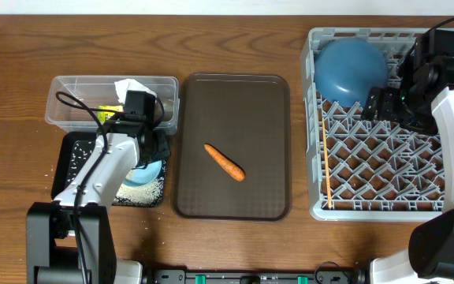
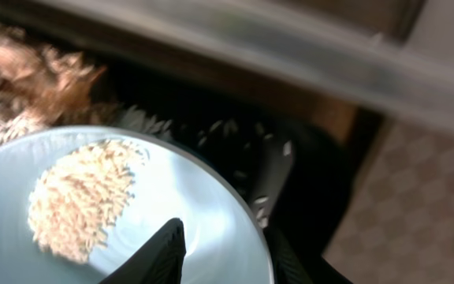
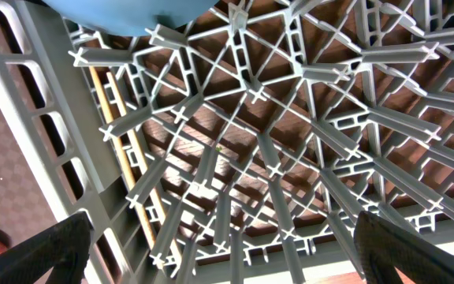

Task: Sort waste into correct bins and load items into the dishwasher rack

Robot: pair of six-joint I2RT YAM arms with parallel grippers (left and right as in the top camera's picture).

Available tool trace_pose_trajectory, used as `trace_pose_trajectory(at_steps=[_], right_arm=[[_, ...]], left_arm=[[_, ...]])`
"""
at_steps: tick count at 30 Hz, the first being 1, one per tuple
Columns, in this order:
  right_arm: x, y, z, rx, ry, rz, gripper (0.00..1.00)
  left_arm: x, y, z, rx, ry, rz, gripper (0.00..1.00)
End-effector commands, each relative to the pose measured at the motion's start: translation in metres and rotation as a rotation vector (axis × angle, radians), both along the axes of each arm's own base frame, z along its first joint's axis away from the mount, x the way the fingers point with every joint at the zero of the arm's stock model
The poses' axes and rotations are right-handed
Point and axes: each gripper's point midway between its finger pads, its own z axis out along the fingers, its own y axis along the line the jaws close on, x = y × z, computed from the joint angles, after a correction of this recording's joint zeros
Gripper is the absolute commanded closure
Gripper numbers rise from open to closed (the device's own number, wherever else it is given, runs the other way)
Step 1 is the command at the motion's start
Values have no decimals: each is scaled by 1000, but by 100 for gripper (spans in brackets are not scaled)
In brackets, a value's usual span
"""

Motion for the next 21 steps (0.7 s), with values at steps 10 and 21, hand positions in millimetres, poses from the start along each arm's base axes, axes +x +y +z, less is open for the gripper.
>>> trace_pose_trajectory(at_steps=[10,21], right_arm=[[-1,0,2,-10,-1,18,1],[-1,0,2,-10,-1,18,1]], left_arm=[[-15,11,-9,63,56,13,64],[-21,12,-20,64,72,12,73]])
